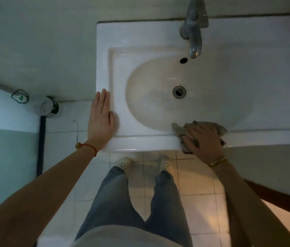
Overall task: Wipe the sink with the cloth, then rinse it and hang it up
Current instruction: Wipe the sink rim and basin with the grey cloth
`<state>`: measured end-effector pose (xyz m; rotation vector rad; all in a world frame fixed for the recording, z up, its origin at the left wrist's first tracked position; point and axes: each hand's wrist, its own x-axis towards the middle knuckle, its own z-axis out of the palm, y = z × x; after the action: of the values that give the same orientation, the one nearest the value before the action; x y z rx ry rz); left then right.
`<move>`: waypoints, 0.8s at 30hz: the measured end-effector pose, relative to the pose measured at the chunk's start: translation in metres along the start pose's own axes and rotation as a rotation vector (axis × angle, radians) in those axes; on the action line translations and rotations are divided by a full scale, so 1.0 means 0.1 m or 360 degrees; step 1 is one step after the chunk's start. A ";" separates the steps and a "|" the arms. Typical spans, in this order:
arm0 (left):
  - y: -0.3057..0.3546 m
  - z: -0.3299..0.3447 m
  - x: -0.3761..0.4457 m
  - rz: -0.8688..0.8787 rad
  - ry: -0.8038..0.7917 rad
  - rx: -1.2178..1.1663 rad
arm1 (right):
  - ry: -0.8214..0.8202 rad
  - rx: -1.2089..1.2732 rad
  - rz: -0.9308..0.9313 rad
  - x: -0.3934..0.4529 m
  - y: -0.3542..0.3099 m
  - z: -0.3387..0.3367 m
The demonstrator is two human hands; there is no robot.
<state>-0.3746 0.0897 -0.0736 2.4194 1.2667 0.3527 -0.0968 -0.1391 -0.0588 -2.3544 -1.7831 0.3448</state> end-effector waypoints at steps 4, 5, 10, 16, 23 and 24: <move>0.13 -0.01 0.00 -0.0060 0.0050 0.0055 | 0.0065 -0.0055 0.0074 -0.06 0.36 -0.14; 0.14 -0.01 0.00 -0.0078 0.0057 0.0071 | 0.0069 -0.0040 0.0034 -0.04 0.25 -0.13; 0.13 0.01 -0.01 -0.0214 0.0151 0.0074 | -0.0159 0.0154 -0.0359 0.25 -0.69 0.10; 0.13 -0.01 -0.03 -0.0433 0.0313 0.0063 | -0.0191 0.0315 -0.0388 1.17 -1.09 0.30; 0.07 0.00 0.02 -0.0441 0.0291 0.0018 | -0.0237 0.0043 -0.0929 1.42 -1.18 0.51; 0.06 0.01 0.03 -0.0426 0.0280 0.0024 | -0.0190 -0.0029 -0.0930 1.56 -1.13 0.52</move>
<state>-0.3683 0.0884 -0.0711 2.2311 1.6515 0.4868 -0.1758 0.0416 -0.0907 -1.7320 -2.4182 0.3828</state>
